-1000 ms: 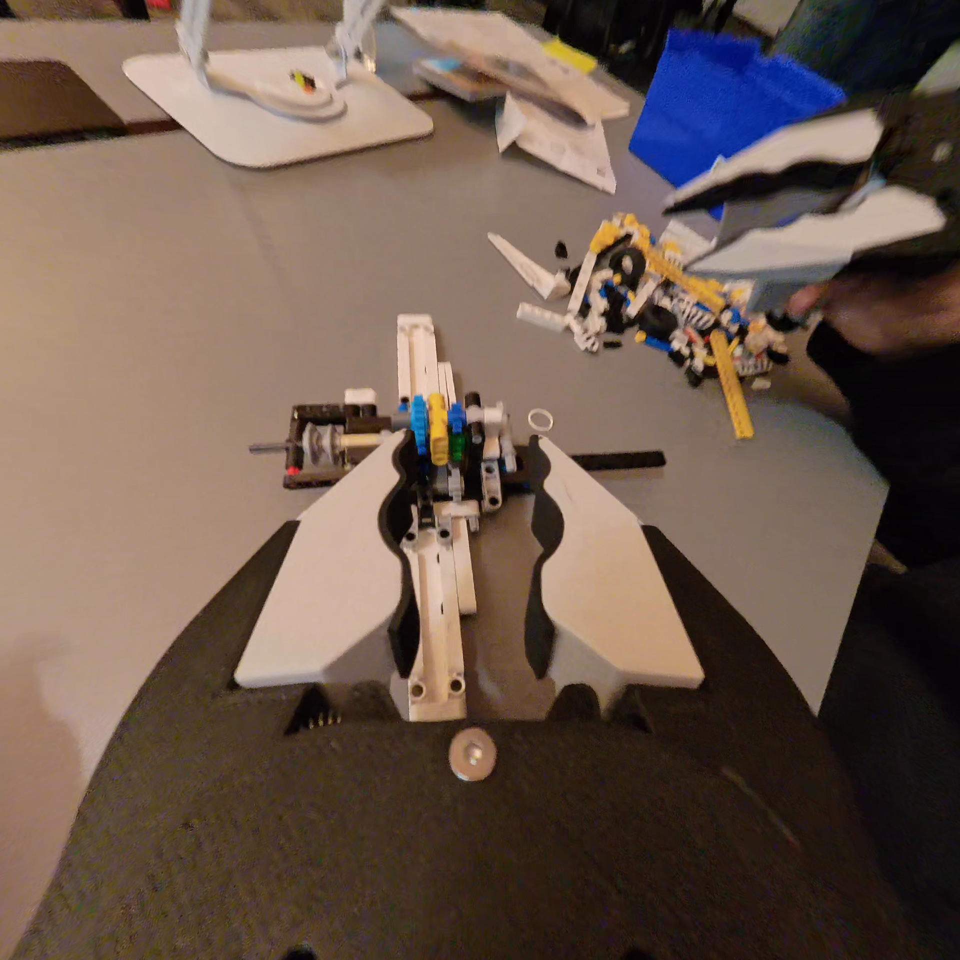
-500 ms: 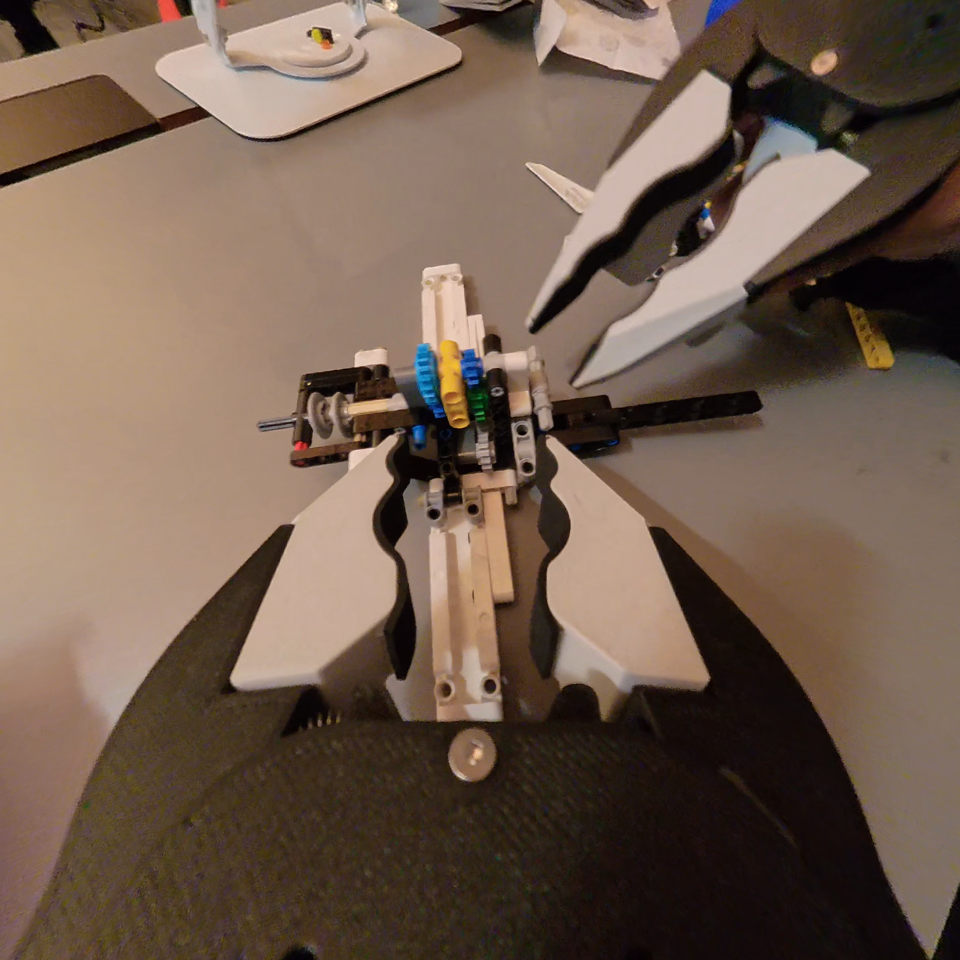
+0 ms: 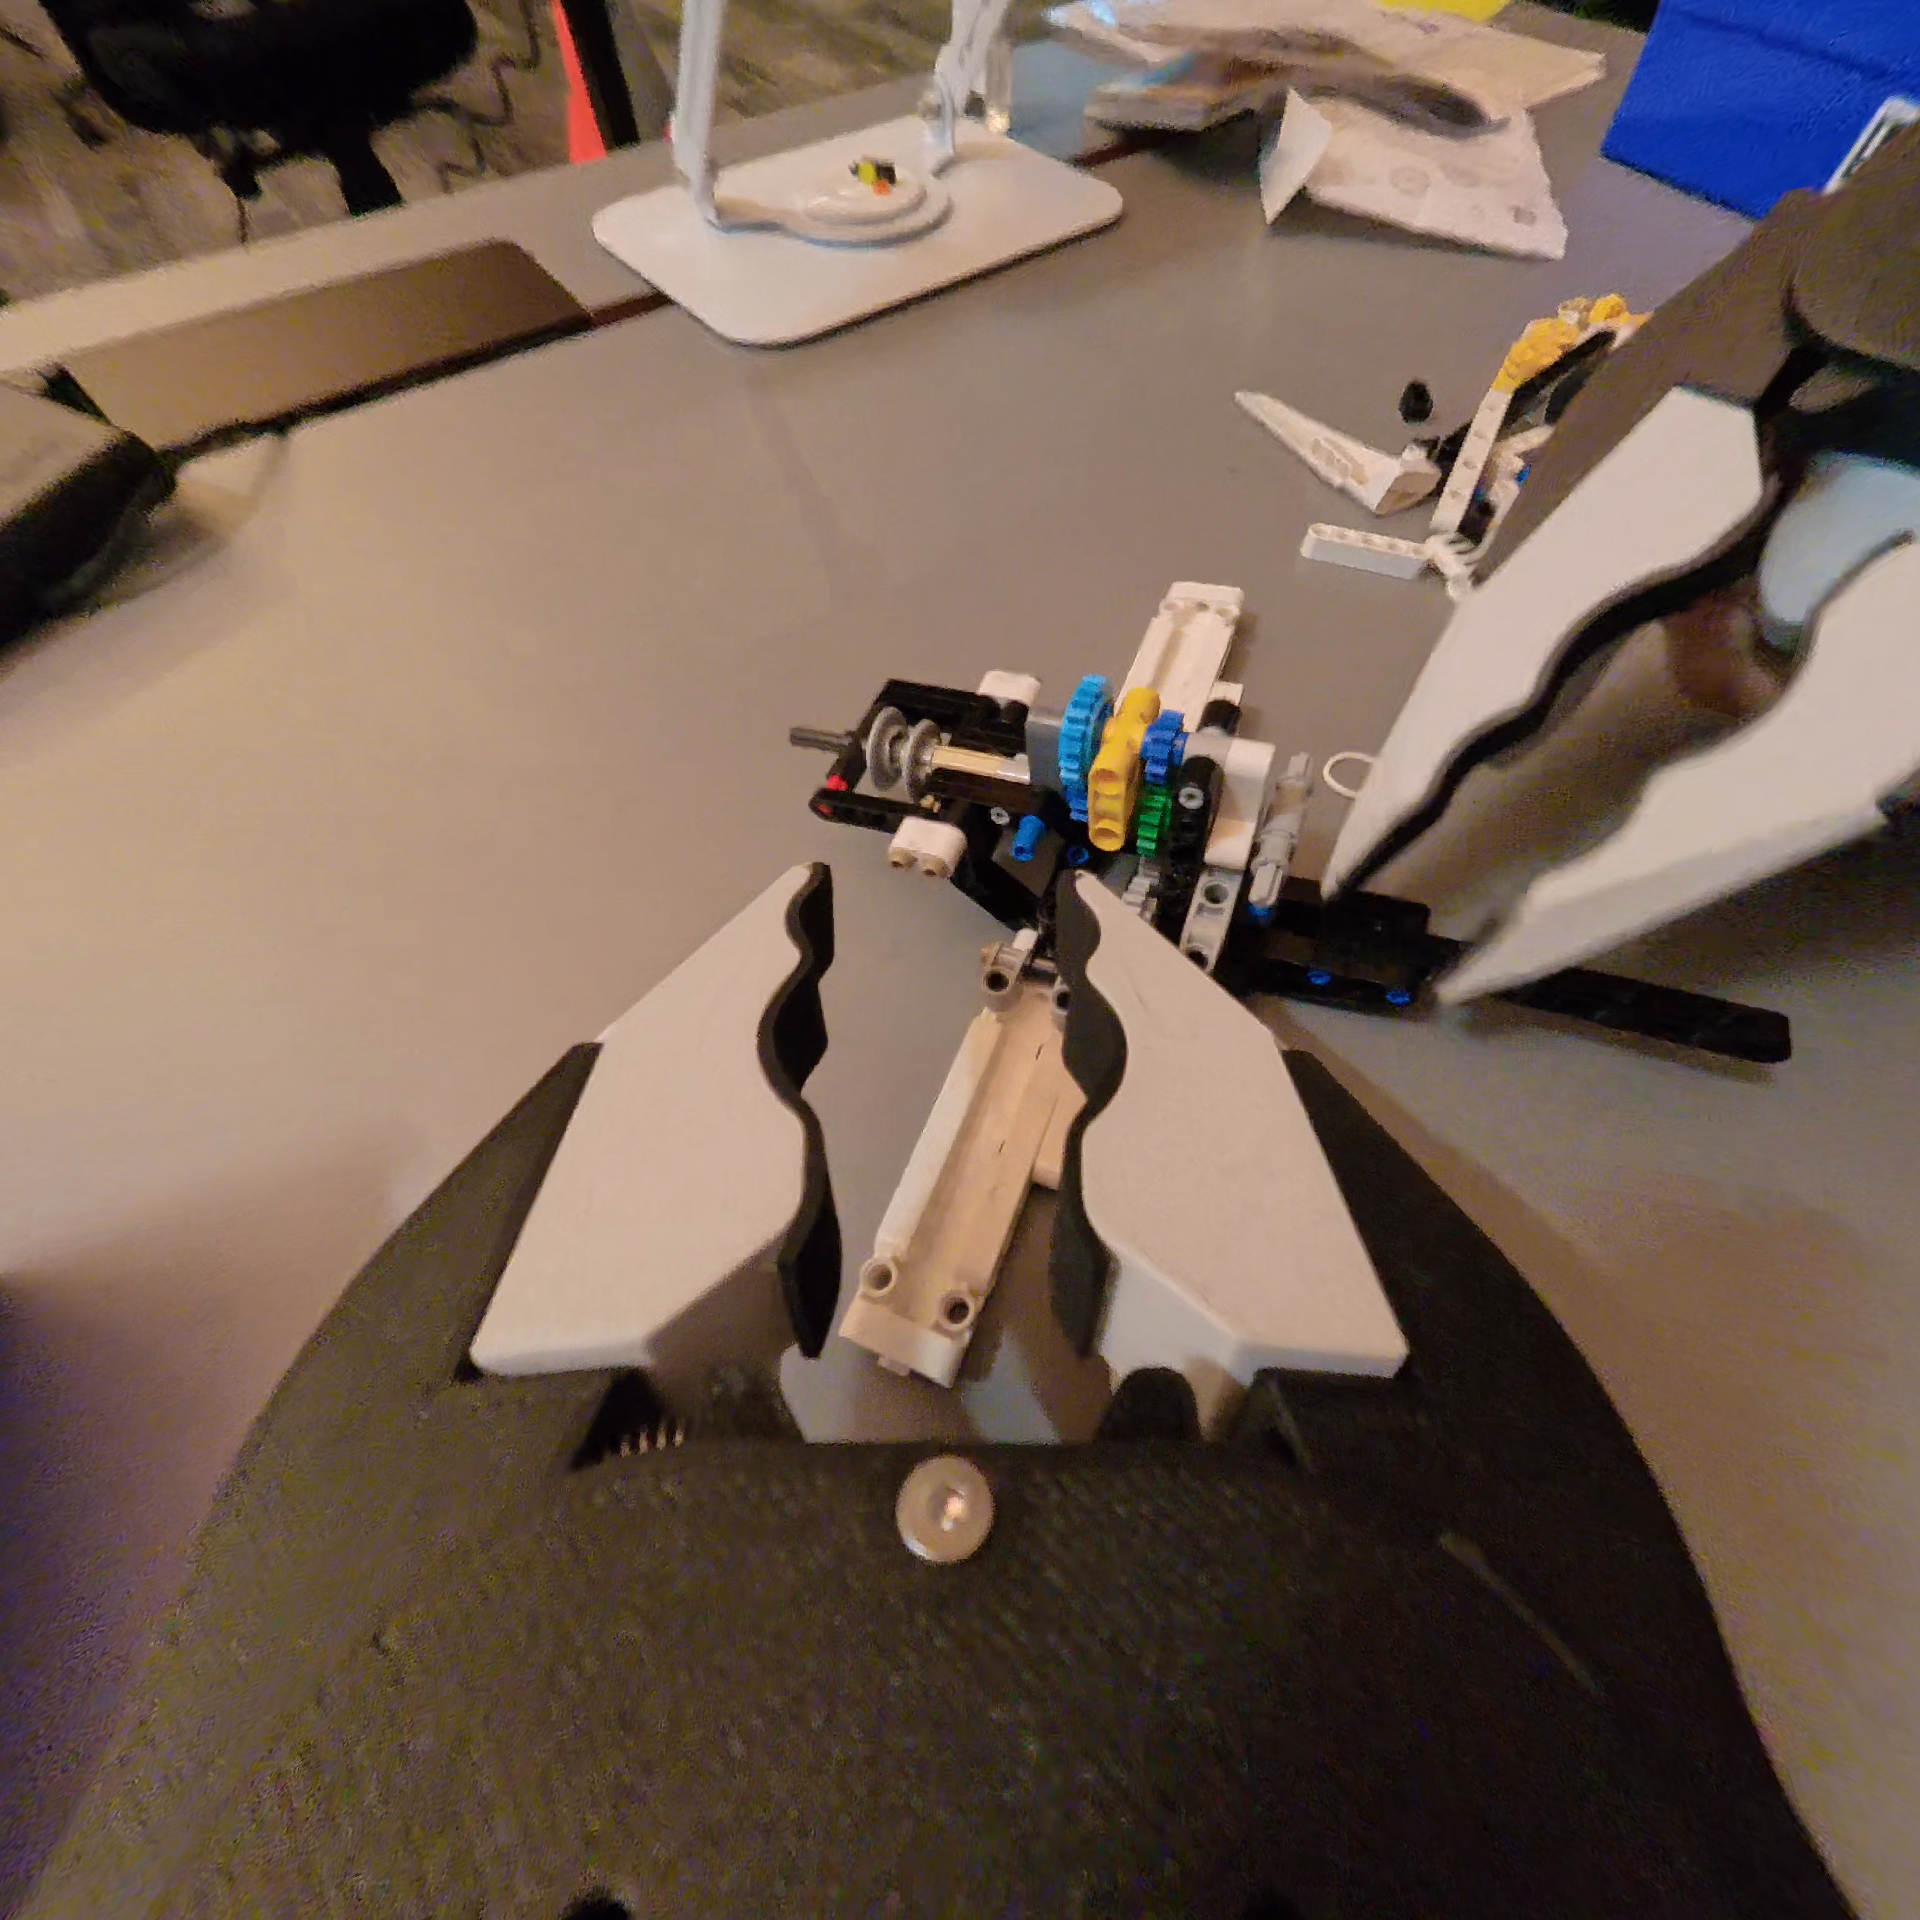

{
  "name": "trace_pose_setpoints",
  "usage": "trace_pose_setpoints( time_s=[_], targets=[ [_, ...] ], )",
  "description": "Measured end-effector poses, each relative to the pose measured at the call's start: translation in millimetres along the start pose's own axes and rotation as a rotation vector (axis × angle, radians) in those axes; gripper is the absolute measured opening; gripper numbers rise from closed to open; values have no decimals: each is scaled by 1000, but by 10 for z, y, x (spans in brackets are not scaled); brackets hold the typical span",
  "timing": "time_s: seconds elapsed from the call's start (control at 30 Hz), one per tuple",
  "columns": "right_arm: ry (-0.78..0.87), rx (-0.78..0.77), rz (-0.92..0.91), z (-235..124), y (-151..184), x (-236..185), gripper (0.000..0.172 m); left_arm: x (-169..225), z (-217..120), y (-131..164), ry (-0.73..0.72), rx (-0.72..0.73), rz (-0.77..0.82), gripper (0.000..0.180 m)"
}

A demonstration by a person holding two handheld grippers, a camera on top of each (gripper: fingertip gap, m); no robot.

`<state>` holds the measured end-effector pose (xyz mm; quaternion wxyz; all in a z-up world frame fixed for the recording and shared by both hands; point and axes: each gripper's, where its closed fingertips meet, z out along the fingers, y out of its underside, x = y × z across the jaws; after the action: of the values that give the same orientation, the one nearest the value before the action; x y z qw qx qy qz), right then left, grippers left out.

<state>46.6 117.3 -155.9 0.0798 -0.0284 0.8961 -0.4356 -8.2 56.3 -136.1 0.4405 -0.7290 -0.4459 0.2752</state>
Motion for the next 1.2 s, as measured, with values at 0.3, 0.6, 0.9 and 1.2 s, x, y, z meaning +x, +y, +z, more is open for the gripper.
trace_pose_setpoints(
  time_s=[0.3, 0.6, 0.9, 1.2],
  targets=[
    [235, 146, -9, -504, -68, 556, 11, 479, -70, -133, 247, 98, 41, 27],
    [395, 171, -120, -702, -117, 721, 9, 596, -18, -49, 235, 45, 155, 16],
    [610, 62, -726, -456, -248, 441, 17, 606, 65, 43, 153, -17, 255, 17],
    [727, -169, -1078, -219, -108, 414, 17, 566, 79, -3, 88, 16, 307, 20]
  ],
)
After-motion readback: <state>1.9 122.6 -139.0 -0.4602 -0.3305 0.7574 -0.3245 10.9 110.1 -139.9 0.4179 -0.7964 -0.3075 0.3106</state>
